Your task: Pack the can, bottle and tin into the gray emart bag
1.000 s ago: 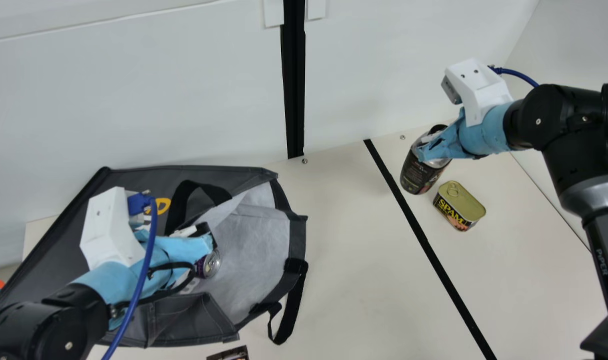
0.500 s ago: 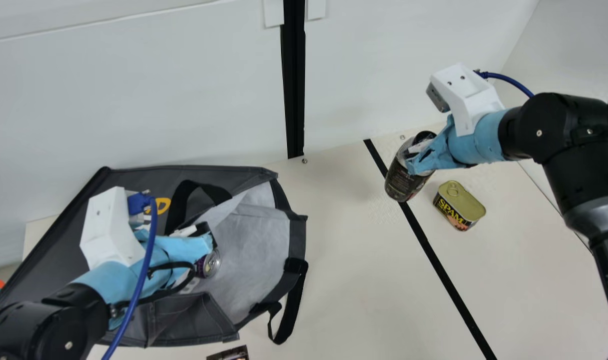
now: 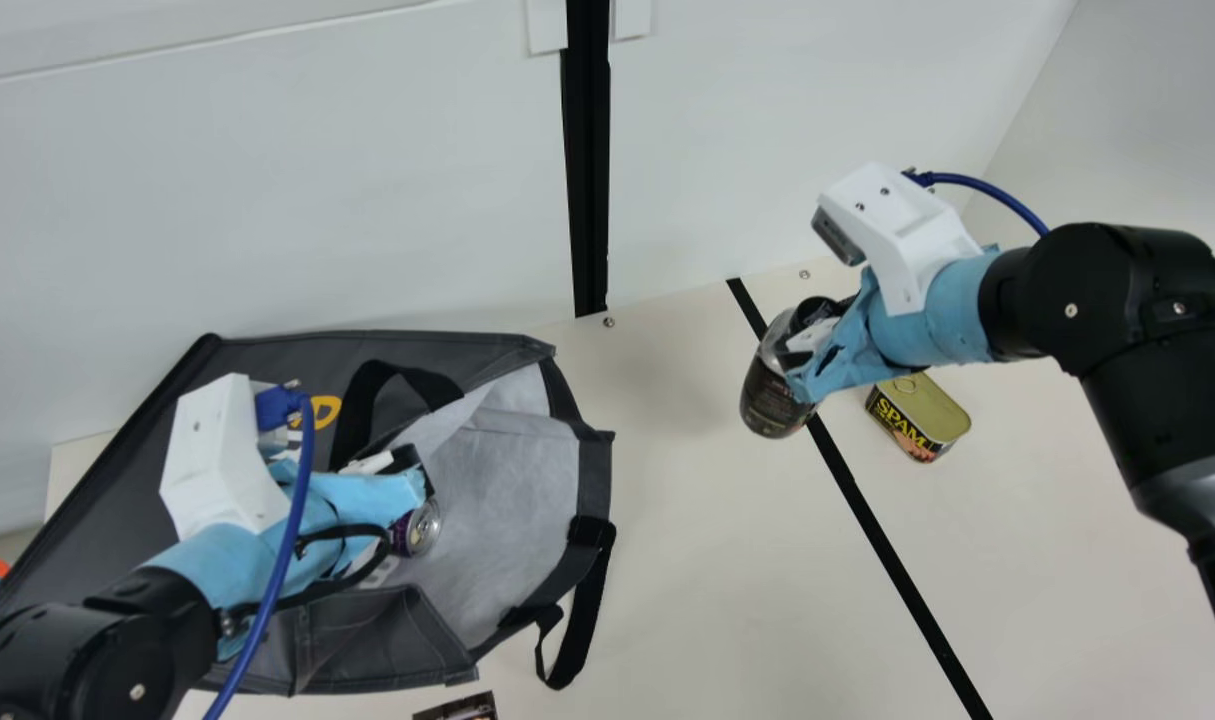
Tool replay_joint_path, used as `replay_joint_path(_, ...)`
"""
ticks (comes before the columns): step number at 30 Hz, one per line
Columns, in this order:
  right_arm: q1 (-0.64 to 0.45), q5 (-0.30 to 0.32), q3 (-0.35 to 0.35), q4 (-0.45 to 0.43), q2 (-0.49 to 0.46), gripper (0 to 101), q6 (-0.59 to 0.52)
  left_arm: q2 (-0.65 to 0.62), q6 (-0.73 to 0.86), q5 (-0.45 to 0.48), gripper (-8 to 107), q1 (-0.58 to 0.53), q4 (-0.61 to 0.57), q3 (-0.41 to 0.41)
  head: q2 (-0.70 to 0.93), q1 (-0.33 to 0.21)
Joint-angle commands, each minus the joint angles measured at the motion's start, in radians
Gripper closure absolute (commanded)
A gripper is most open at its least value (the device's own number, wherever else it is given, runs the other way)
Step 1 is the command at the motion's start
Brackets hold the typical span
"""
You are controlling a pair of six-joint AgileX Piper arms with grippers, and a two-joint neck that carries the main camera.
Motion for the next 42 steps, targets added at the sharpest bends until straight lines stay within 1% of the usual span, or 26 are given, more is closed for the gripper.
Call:
replay_joint_path(1, 0.008, 0.005, 0.006, 0.005, -0.008, 101, -0.004, 0.000, 0.000, 0.000, 89, 0.000, 0.000, 0.000, -0.001, -0.023)
replay_joint_path(22, 0.110, 0.069, 0.065, 0.054, -0.098, 101, -0.061, 0.000, 0.000, 0.000, 89, 0.000, 0.000, 0.000, -0.001, -0.023)
replay_joint_path(35, 0.148, 0.122, 0.100, 0.136, -0.142, 101, -0.121, 0.000, 0.000, 0.000, 89, 0.000, 0.000, 0.000, -0.001, -0.023)
replay_joint_path(42, 0.172, 0.136, 0.120, 0.169, -0.154, 101, -0.144, 0.000, 0.000, 0.000, 89, 0.000, 0.000, 0.000, -0.001, -0.023)
